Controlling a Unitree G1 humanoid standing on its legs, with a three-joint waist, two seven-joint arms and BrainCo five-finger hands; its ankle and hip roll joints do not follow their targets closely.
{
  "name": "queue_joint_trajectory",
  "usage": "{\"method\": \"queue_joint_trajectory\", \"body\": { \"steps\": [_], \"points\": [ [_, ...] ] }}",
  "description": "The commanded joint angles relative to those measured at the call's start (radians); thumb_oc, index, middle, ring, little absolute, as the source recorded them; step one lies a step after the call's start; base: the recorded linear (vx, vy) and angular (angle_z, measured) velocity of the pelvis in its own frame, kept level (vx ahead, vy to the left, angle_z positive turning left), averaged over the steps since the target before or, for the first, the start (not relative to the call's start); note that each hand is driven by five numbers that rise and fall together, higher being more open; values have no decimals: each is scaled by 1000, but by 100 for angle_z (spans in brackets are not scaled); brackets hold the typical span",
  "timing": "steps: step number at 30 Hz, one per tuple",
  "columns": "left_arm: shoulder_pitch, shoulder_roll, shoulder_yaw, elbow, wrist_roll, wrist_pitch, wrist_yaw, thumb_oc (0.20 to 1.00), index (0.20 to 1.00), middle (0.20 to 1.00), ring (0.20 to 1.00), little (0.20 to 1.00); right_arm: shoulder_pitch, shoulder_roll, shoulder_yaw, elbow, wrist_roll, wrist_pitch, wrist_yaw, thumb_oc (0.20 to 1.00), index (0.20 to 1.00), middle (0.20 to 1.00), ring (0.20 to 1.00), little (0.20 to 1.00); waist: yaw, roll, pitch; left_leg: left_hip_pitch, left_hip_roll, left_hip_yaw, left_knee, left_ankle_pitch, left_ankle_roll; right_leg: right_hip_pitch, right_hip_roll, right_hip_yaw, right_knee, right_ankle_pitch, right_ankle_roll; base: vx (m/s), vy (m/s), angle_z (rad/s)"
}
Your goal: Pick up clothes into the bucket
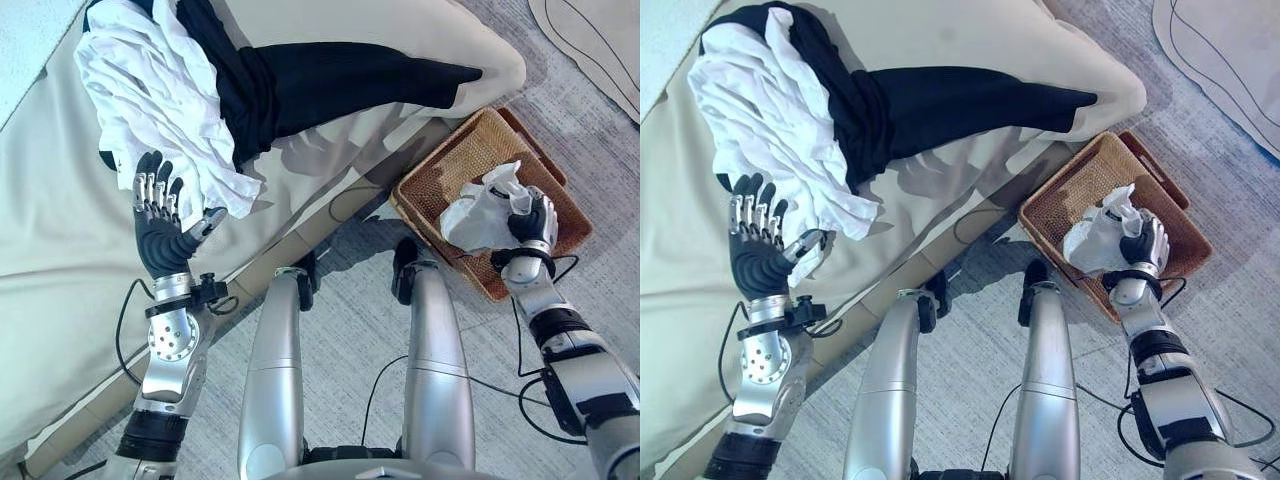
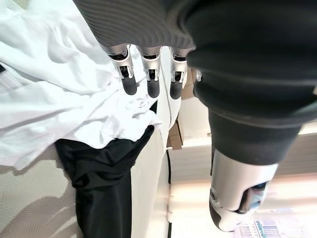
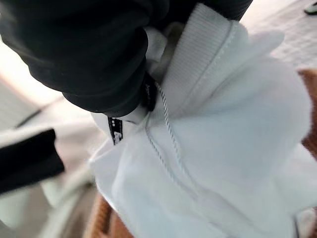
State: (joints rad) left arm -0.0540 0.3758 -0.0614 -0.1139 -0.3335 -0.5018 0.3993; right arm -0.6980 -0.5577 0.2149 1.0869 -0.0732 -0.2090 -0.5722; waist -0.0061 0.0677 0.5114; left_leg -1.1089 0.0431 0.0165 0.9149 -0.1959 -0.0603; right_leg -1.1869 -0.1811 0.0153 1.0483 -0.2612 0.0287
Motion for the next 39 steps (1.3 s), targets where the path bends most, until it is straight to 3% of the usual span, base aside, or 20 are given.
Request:
{"method": "queue_joint_trajectory", "body": {
  "steps": [1, 11, 28, 29, 30, 32, 39],
  "points": [
    [31, 6, -3, -65, -12, -66, 19, 1000, 1000, 1000, 1000, 1000, 5, -29, 33, 78, -49, 18, -1, 200, 200, 200, 200, 200, -14, 21, -76, -41, -20, -31, 149, -146, 50, 11, -12, 86, -63, 56, 57, 0, 0, 0],
    [37, 17, -1, -86, -16, -56, 25, 1000, 1000, 1000, 1000, 1000, -45, -74, 29, 141, -34, 44, -6, 200, 200, 200, 200, 200, -4, 20, -72, -91, -27, -28, 223, -168, 56, -43, -11, 104, 14, 35, 52, 8, 0, 5],
    [41, 17, -2, -97, -32, -60, 19, 1000, 1000, 1000, 1000, 1000, -106, -101, 34, 158, -45, 58, -48, 200, 200, 200, 200, 200, 2, 17, -115, -96, -33, -26, 166, -147, 62, -46, -13, 98, -47, 55, 56, 0, 1, 0],
    [37, 16, -4, -89, -35, -59, 18, 1000, 1000, 1000, 1000, 1000, -114, -98, 32, 167, -40, 62, -47, 338, 338, 338, 338, 338, 2, 17, -117, -95, -32, -25, 157, -145, 62, -45, -14, 97, -55, 57, 57, 0, 0, 0],
    [35, 16, -5, -90, -35, -59, 19, 1000, 1000, 1000, 1000, 1000, -117, -96, 31, 176, -39, 64, -48, 736, 736, 736, 736, 736, 2, 18, -118, -93, -32, -25, 152, -142, 63, -44, -15, 96, -60, 59, 58, 0, 0, 0],
    [34, 15, -6, -90, -35, -58, 20, 1000, 1000, 1000, 1000, 1000, -125, -89, 28, 180, -35, 68, -53, 1000, 1000, 1000, 1000, 1000, 2, 18, -119, -90, -31, -22, 138, -138, 63, -42, -16, 94, -72, 65, 59, 0, 0, 0],
    [21, 16, -5, -75, -30, -57, 22, 1000, 1000, 1000, 1000, 1000, -132, -66, -27, 194, 46, 52, -67, 1000, 1000, 1000, 1000, 1000, 1, 22, -124, -47, -31, 1, 38, -101, 56, -2, -29, 86, -169, 100, 65, -4, 3, 0]
  ]
}}
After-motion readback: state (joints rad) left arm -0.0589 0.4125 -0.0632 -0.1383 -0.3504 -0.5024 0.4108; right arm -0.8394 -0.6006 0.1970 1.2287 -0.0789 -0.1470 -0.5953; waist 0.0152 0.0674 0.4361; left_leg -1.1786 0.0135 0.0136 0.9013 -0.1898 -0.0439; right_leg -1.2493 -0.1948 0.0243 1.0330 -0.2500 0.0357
